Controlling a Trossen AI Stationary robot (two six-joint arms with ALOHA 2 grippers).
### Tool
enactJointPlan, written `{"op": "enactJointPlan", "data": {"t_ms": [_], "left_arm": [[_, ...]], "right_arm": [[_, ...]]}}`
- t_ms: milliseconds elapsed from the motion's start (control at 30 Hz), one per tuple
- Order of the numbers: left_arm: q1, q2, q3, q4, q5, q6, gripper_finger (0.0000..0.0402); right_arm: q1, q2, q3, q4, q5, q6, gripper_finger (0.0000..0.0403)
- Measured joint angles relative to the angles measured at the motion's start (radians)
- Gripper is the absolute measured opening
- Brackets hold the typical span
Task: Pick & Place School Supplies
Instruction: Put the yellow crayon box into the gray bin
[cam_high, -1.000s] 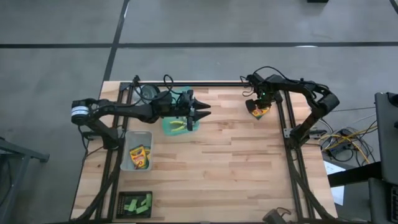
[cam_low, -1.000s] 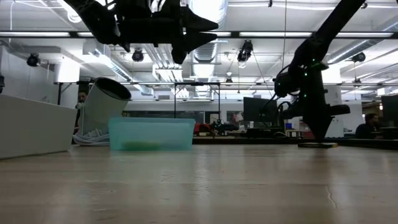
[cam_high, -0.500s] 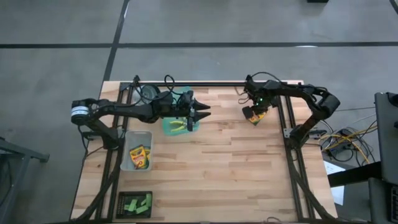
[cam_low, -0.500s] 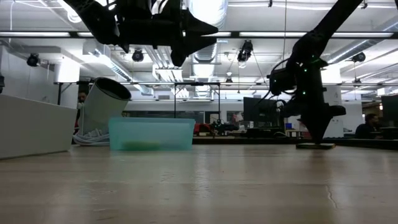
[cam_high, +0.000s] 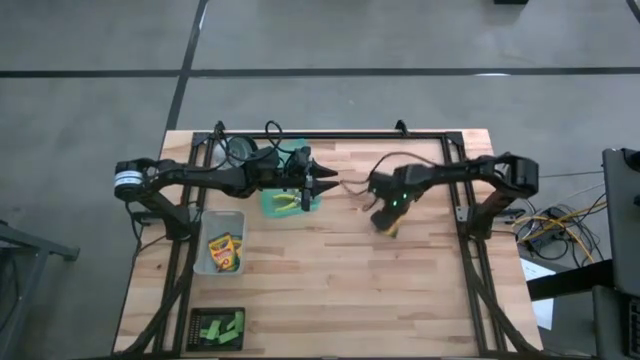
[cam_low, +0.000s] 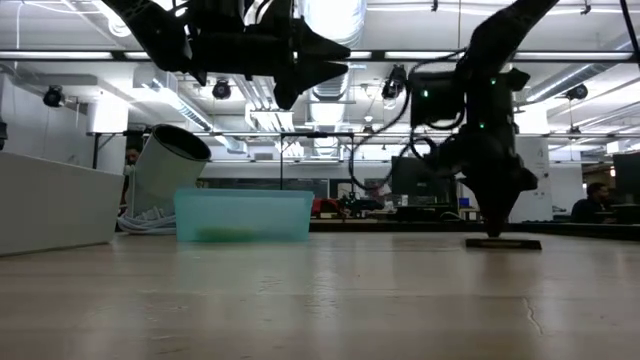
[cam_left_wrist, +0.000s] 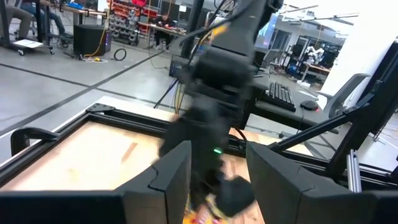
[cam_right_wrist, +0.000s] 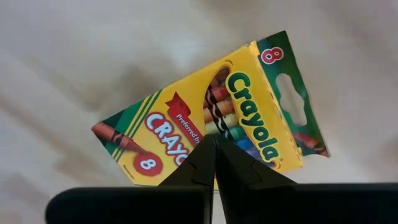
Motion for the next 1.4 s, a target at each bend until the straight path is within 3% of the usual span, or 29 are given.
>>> {"op": "enactJointPlan", "data": {"t_ms": [300,500,733,1133,1400], "left_arm": [[0.0,0.0,0.0,0.0,-0.006,-0.018,0.0161],[0.0,0.0,-0.004,0.001,-0.006,-0.026,0.0161],[0.0,0.0,-0.008,0.002,-0.016,-0.034,0.0161],[0.0,0.0,-0.01,0.001,-0.024,-0.061,0.0161],[0.0,0.0,-0.01,0.001,-0.05,-0.061,0.0161]], "right_arm": [[0.261,0.007,-0.004,0.34,-0.033,0.174,0.0008],[0.352,0.032,-0.002,0.463,-0.031,0.206,0.0008],[0.378,0.044,-0.002,0.451,0.12,0.208,0.0008],[0.375,0.039,0.006,0.347,0.206,0.269,0.0008],[0.371,0.039,0.005,0.317,0.138,0.216,0.0008]]}}
